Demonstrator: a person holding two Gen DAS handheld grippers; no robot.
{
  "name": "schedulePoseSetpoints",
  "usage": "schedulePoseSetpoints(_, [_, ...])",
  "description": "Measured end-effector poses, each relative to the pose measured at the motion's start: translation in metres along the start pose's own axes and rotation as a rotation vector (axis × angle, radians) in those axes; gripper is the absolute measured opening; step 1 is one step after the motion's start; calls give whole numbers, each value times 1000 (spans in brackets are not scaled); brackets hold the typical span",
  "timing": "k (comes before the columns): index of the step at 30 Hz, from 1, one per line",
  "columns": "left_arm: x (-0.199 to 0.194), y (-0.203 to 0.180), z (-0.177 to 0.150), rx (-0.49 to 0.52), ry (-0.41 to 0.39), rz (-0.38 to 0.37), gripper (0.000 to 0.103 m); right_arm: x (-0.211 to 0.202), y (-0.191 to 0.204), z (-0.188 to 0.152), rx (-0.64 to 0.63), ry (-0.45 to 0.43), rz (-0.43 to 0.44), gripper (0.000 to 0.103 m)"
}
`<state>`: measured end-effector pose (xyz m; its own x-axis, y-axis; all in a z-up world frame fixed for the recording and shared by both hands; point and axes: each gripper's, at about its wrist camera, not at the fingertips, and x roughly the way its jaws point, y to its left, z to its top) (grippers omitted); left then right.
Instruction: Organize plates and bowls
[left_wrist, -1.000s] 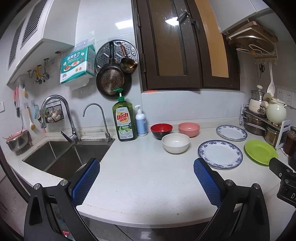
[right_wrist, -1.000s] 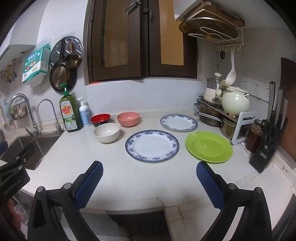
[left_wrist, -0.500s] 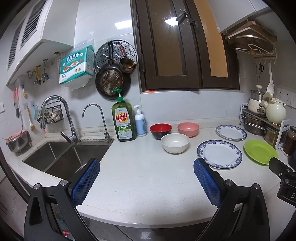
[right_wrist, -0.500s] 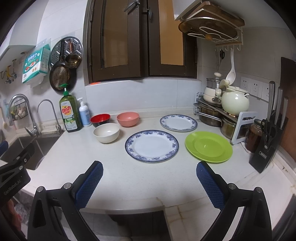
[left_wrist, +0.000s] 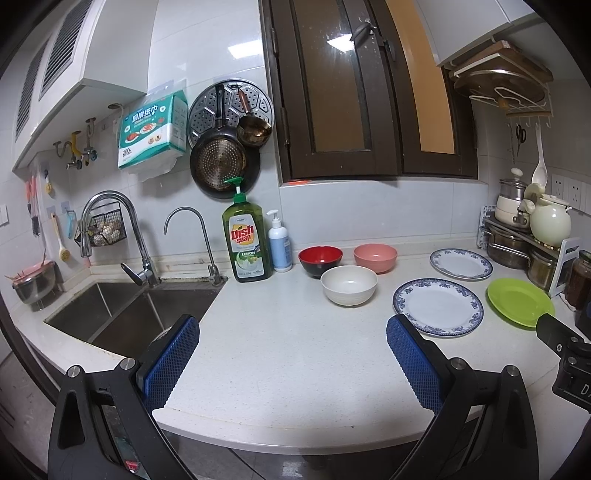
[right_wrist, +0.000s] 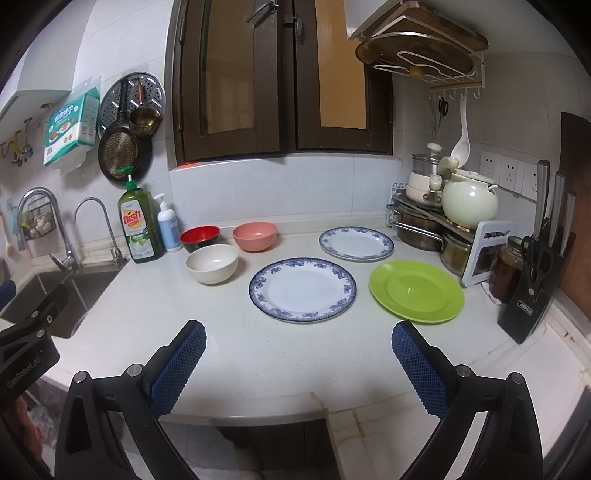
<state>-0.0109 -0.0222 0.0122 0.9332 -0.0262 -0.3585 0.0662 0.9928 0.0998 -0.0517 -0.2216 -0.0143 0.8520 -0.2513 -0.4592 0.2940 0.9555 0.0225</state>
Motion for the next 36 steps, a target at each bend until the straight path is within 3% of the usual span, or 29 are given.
schedulePoseSetpoints(28, [7, 1, -3, -1, 10, -9, 103, 7, -4, -3, 3, 17, -2, 102])
schedulePoseSetpoints(36, [30, -4, -5, 16, 57, -42, 103, 22, -3, -6, 19, 58, -20, 102])
